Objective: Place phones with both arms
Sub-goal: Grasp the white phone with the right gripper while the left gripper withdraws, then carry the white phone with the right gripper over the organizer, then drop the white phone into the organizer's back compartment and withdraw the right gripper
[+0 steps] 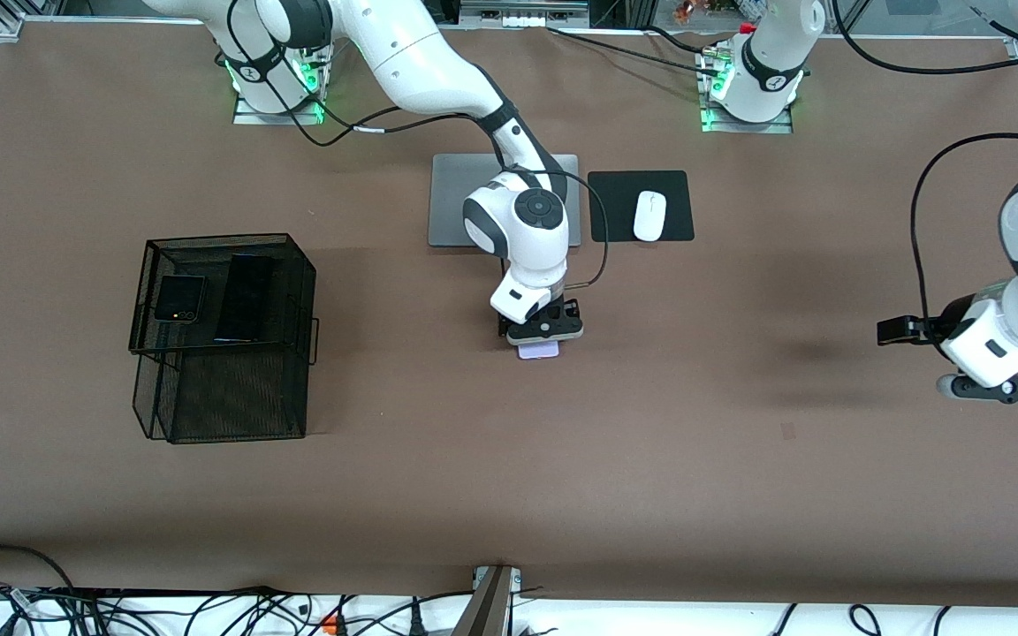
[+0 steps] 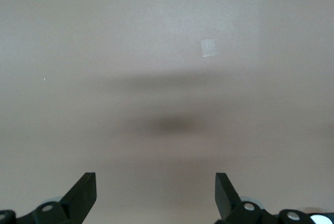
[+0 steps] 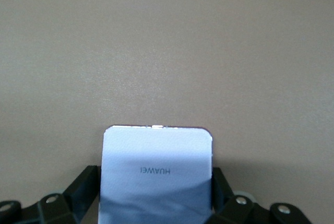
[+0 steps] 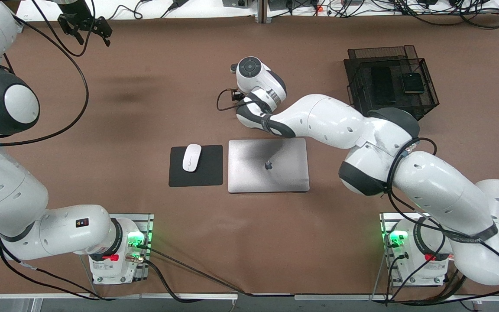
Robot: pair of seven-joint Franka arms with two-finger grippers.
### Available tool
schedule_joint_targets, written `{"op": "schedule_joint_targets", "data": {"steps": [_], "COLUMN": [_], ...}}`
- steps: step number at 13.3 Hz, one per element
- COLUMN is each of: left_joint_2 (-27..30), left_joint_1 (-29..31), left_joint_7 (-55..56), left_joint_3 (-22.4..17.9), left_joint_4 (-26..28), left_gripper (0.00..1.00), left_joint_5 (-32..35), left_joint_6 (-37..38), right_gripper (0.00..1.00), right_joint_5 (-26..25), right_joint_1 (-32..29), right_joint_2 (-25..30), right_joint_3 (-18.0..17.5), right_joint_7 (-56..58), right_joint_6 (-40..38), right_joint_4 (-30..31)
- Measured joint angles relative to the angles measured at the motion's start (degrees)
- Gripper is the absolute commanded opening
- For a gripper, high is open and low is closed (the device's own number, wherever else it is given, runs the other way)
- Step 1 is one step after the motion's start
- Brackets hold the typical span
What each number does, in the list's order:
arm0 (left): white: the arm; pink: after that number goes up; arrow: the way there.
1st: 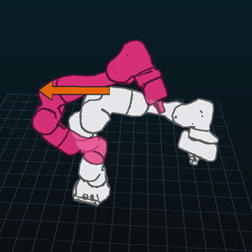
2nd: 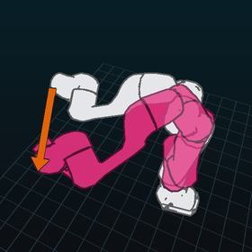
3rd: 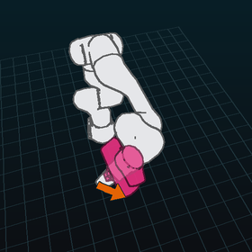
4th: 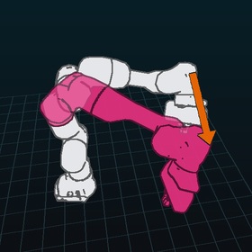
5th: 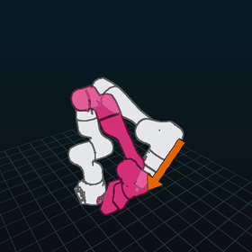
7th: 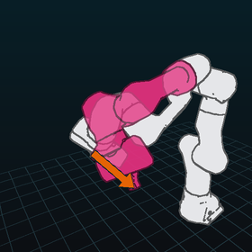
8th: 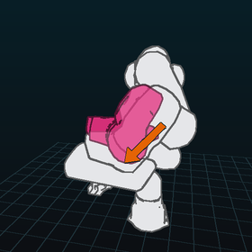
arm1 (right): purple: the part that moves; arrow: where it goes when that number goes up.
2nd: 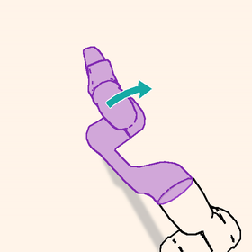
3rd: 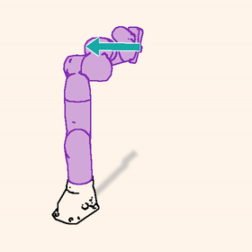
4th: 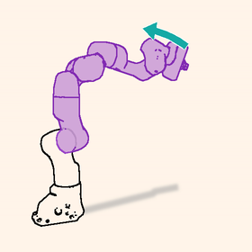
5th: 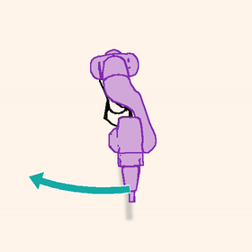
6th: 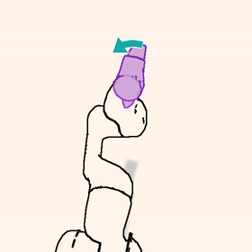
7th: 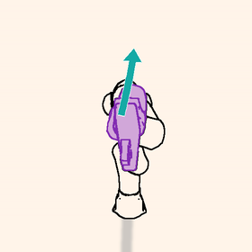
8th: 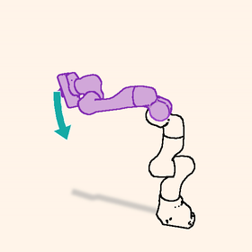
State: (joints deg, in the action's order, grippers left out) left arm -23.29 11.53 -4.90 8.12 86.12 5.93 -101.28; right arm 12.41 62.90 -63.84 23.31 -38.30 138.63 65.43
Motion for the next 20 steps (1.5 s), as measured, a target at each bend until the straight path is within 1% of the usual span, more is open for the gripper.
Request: {"op": "schedule_joint_targets", "data": {"steps": [3,5,6,7,8,11,13,14,16,18,20], "left_joint_2": [0.3,0.3,0.3,0.3,0.4,0.6,1.0,1.1,1.1,1.1,1.1], "left_joint_1": [0.3,0.3,0.3,0.3,0.3,0.2,0.1,0.1,0.0,-0.1,-0.3], "left_joint_7": [0.3,1.2,1.3,1.3,1.3,1.4,1.4,1.4,1.6,1.7,1.7], "left_joint_3": [0.2,0.2,0.2,0.2,0.3,1.0,2.0,2.8,4.3,4.7,4.7], "left_joint_4": [0.0,0.0,0.0,0.0,0.0,0.0,0.0,0.0,0.0,0.0,0.0], "left_gripper": [1.00,1.00,1.00,1.00,1.00,1.00,1.00,1.00,1.00,1.00,1.00], "left_joint_5": [-3.4,-3.8,-3.8,-3.8,-3.8,-3.8,-3.8,-3.8,-3.8,-3.8,-3.8], "left_joint_6": [-1.2,-1.7,-1.8,-1.8,-1.8,-1.8,-1.8,-1.8,-1.7,-1.6,-1.6], "right_gripper": [0.10,0.11,0.12,0.14,0.14,0.14,0.14,0.14,0.14,0.14,0.14], "right_joint_5": [0.0,0.1,0.2,0.2,0.2,0.2,0.2,0.2,0.2,0.8,4.0], "right_joint_1": [-0.1,-0.9,-2.2,-4.5,-7.4,-17.9,-23.7,-25.9,-28.3,-28.9,-29.6], "right_joint_2": [0.3,1.1,2.4,4.9,7.9,17.7,21.2,21.8,21.6,21.3,21.4], "right_joint_3": [0.5,2.7,4.2,5.2,5.7,6.0,6.2,6.4,7.7,9.0,9.8], "right_joint_7": [0.1,-0.1,-0.1,0.3,1.9,12.5,20.2,23.6,28.7,32.5,36.5], "right_joint_6": [0.0,-1.4,-4.1,-7.6,-11.3,-23.0,-27.9,-28.9,-28.7,-25.8,-21.7], "right_joint_4": [0.0,-0.2,-0.4,-0.7,-0.9,-0.8,-0.4,0.2,2.5,6.7,11.3]}}
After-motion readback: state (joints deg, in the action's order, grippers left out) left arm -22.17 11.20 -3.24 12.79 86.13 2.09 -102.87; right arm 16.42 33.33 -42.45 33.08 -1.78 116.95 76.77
